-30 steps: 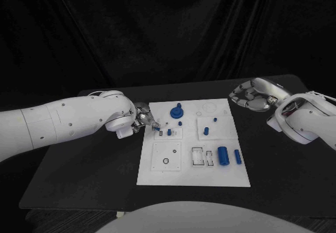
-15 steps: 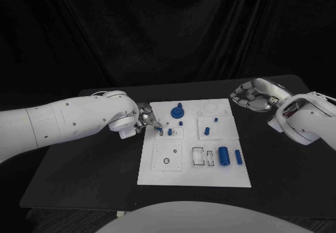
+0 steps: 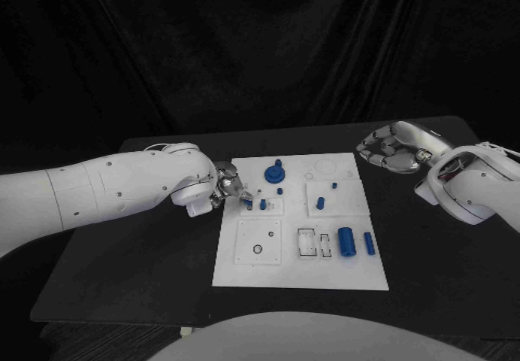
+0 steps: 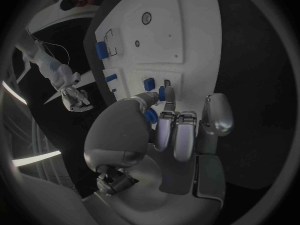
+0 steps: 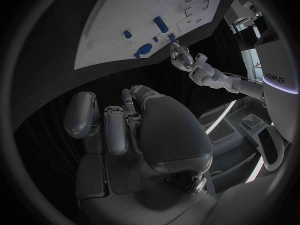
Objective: Assemble the parts on the task board
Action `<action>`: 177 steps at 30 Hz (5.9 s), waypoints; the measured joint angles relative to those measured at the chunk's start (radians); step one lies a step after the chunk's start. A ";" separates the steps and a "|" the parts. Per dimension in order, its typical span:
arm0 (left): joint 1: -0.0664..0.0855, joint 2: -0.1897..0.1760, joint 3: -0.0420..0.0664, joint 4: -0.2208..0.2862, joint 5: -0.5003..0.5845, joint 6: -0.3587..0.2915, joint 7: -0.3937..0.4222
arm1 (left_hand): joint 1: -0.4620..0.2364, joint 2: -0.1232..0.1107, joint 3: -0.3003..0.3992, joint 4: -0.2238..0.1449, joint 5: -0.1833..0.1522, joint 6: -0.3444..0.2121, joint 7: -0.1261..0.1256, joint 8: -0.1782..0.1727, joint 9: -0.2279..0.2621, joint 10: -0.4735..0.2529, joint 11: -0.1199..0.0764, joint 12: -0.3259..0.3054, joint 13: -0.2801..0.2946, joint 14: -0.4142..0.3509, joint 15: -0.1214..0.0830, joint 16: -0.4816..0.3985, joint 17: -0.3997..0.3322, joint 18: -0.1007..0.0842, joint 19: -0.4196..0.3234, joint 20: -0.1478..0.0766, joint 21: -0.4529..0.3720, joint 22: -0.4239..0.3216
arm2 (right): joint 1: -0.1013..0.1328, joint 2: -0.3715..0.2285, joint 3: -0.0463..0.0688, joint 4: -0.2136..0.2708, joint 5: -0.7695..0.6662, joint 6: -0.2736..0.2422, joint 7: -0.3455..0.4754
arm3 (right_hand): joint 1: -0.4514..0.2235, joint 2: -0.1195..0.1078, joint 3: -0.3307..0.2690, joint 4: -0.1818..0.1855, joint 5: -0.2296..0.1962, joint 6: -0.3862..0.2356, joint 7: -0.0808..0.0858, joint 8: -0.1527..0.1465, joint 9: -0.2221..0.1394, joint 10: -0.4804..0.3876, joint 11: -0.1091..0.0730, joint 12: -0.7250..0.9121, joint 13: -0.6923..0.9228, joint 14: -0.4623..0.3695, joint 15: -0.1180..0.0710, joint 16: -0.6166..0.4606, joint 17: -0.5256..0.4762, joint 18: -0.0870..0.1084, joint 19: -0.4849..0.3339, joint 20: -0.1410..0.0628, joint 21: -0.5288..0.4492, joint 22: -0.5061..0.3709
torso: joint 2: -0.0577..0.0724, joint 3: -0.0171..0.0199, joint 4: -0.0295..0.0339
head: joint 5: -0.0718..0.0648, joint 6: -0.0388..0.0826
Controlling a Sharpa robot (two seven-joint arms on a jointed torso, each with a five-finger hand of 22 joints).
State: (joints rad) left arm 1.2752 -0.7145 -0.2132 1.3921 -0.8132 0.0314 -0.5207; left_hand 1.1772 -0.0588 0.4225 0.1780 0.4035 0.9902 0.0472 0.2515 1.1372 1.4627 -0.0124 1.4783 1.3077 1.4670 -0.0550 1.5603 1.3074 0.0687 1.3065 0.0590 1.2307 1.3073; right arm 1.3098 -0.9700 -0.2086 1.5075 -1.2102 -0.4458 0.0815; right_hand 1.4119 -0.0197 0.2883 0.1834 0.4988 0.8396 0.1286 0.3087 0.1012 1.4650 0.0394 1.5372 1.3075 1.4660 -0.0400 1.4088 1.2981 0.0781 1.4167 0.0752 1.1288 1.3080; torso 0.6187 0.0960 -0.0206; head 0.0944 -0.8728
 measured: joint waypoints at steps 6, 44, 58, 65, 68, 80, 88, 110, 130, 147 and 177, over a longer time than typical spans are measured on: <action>-0.004 0.005 0.000 -0.006 -0.007 0.004 0.000 | 0.000 0.000 0.000 0.000 0.000 0.000 0.000 0.000 0.000 0.000 0.000 0.000 0.000 0.000 0.000 0.000 0.000 0.000 0.000 0.000 0.000 0.000 | 0.000 0.000 0.000 0.000 0.000 0.000 0.000 | 0.000 0.000 0.000 0.000 0.000 0.000 0.000 0.000 0.000 0.000 0.000 0.000 0.000 0.000 0.000 0.000 0.000 0.000 0.000 0.000 0.000 0.000 | 0.000 0.0000 -0.0007 | 0.001 0.000; -0.015 0.000 0.001 -0.009 -0.015 0.024 -0.002 | -0.003 -0.003 0.011 -0.011 0.004 -0.004 0.004 0.000 0.007 0.000 0.000 0.000 0.000 0.000 0.000 0.000 0.000 0.000 0.000 0.000 0.000 0.000 | -0.001 0.003 0.000 -0.002 0.000 0.000 0.000 | 0.000 0.000 0.003 -0.003 0.000 0.000 0.000 0.000 0.000 0.000 0.000 0.000 0.000 0.000 0.000 -0.004 -0.004 0.000 0.000 0.000 -0.006 0.000 | -0.001 0.0003 0.0007 | 0.002 0.000; -0.018 -0.002 0.001 -0.003 -0.015 0.030 -0.002 | -0.003 -0.003 0.011 -0.011 0.004 -0.004 0.007 0.000 0.008 0.000 0.000 0.000 0.000 0.000 0.000 0.000 0.000 0.000 0.000 0.000 0.000 0.000 | -0.001 0.005 0.000 -0.004 0.000 0.002 0.000 | 0.000 0.000 0.003 -0.003 0.000 0.000 0.000 0.000 0.000 0.000 0.000 0.000 0.000 0.000 0.000 -0.003 -0.007 0.000 -0.004 -0.004 -0.006 -0.001 | -0.001 0.0003 0.0002 | 0.003 0.000; -0.018 0.003 0.001 -0.007 -0.016 0.030 -0.002 | -0.009 0.004 0.008 -0.014 -0.006 -0.004 0.007 0.000 0.015 0.000 0.000 0.000 0.000 0.000 0.000 0.000 0.000 0.000 0.000 0.000 0.000 0.000 | -0.001 0.006 0.000 -0.004 0.000 0.003 -0.001 | 0.000 0.000 0.003 -0.003 0.000 0.000 0.000 0.000 0.000 0.000 0.000 0.000 0.000 0.000 0.000 -0.003 -0.007 0.000 -0.004 -0.004 -0.006 -0.001 | -0.001 0.0003 0.0002 | 0.003 0.000; -0.018 0.006 0.001 -0.011 -0.016 0.030 -0.002 | -0.015 0.010 0.004 -0.018 -0.031 -0.004 0.007 0.000 0.017 0.000 0.000 0.000 0.000 0.000 0.000 0.000 0.000 0.000 0.000 0.000 0.000 0.000 | -0.001 0.006 0.000 -0.004 0.000 0.003 -0.001 | 0.000 0.000 0.003 -0.003 0.000 0.000 0.000 0.000 0.000 0.000 0.000 0.000 0.001 0.000 0.000 -0.003 -0.007 0.000 -0.004 -0.004 -0.006 -0.001 | -0.001 0.0004 0.0000 | 0.003 0.000; -0.020 0.017 0.001 -0.022 -0.016 0.034 -0.002 | -0.105 0.033 -0.083 0.019 -0.241 -0.006 0.005 -0.003 0.014 0.003 0.003 0.000 0.000 -0.002 0.002 0.000 0.000 0.000 -0.003 0.003 0.000 0.000 | -0.001 0.005 0.000 -0.004 0.000 0.004 -0.001 | 0.000 0.000 0.003 -0.003 0.000 0.000 0.000 0.000 0.000 0.000 0.000 0.000 0.000 0.000 0.000 -0.007 -0.007 0.000 -0.003 -0.004 -0.011 -0.001 | -0.001 0.0007 -0.0003 | 0.001 0.000; -0.020 0.019 0.001 -0.028 -0.016 0.040 -0.003 | -0.184 0.038 -0.192 0.075 -0.341 0.002 0.011 -0.014 0.005 0.005 0.005 0.000 0.000 0.000 0.007 0.000 0.000 0.000 -0.007 0.007 -0.009 0.000 | -0.001 0.005 0.000 -0.003 0.000 0.004 -0.001 | 0.000 0.000 0.003 -0.003 0.000 0.000 0.000 0.000 0.000 0.000 0.000 0.000 0.000 0.000 0.000 -0.007 -0.006 0.000 -0.004 -0.004 -0.011 -0.001 | 0.000 0.0005 -0.0008 | 0.002 0.000; -0.026 -0.012 0.000 -0.012 -0.016 -0.019 0.028 | -0.260 0.069 -0.336 0.112 -0.346 0.008 0.012 0.018 0.045 0.002 0.009 0.016 0.000 0.000 0.007 0.000 0.000 0.000 0.010 0.012 0.007 0.000 | -0.004 0.001 0.000 -0.004 0.000 0.004 -0.001 | 0.000 0.000 0.003 -0.003 0.000 0.000 0.000 0.000 0.000 0.000 0.000 0.000 0.000 0.000 0.000 -0.007 -0.006 0.000 -0.004 -0.004 -0.011 0.000 | 0.000 -0.0001 0.0006 | 0.000 0.000; 0.008 0.024 0.001 -0.152 -0.239 -0.412 0.693 | 0.237 0.078 -0.410 0.094 -0.232 -0.516 -0.019 -0.129 -0.456 -1.125 0.104 -1.117 -0.697 -0.565 0.088 -0.558 -0.635 0.087 -0.365 0.083 -0.454 -0.010 | -0.004 -0.013 0.000 0.002 0.000 0.002 -0.001 | 0.000 0.000 0.006 -0.006 0.000 0.000 0.000 0.000 0.000 0.000 0.000 0.000 0.000 0.000 0.000 -0.007 -0.008 0.000 -0.004 -0.004 -0.011 0.000 | -0.001 0.0002 -0.0001 | -0.005 0.000; -0.054 0.154 0.000 -0.279 -0.648 -0.397 0.841 | 0.356 0.002 -0.278 -0.053 -0.295 -0.211 -0.061 -0.145 -0.805 -0.822 0.023 -1.063 -1.000 -0.228 0.012 -0.310 -0.385 0.026 0.018 0.033 -0.073 0.001 | -0.004 -0.003 0.000 -0.002 0.000 0.003 0.000 | 0.000 0.000 0.006 -0.006 0.000 0.000 0.000 0.000 0.000 0.000 0.000 0.000 0.000 0.000 0.000 -0.007 -0.008 0.000 -0.004 -0.004 -0.011 0.000 | 0.000 0.0003 -0.0001 | -0.004 0.000; -0.083 0.202 0.001 -0.300 -0.771 -0.329 0.840 | 0.322 -0.009 -0.268 -0.024 -0.284 -0.154 -0.040 -0.157 -0.865 -0.689 0.039 -1.053 -1.020 -0.203 0.014 -0.279 -0.360 0.023 0.042 0.030 -0.032 0.000 | -0.005 -0.003 0.000 -0.003 0.000 0.003 0.001 | 0.000 0.000 0.006 -0.006 0.000 0.000 0.000 0.000 0.000 0.000 0.000 0.000 0.000 0.000 0.000 -0.007 -0.008 0.000 -0.004 -0.004 -0.015 -0.001 | -0.001 0.0002 0.0001 | -0.003 0.000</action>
State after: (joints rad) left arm 1.1924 -0.5126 -0.2125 1.0926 -1.5844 -0.2972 0.3197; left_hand 1.4995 -0.0676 0.1542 0.1541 0.1199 0.8364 0.0074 0.0946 0.2717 0.7739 0.0267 0.4249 0.2880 1.2636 -0.0409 1.2809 0.9472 0.0917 1.3484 0.0892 1.1986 1.3078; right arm 1.3049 -0.9725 -0.2085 1.5050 -1.2102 -0.4424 0.0823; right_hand 1.4119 -0.0197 0.2940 0.1778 0.4988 0.8396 0.1286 0.3087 0.1011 1.4650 0.0394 1.5373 1.3073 1.4660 -0.0400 1.4018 1.2898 0.0780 1.4132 0.0716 1.1141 1.3074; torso 0.6179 0.0962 -0.0205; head 0.0913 -0.8728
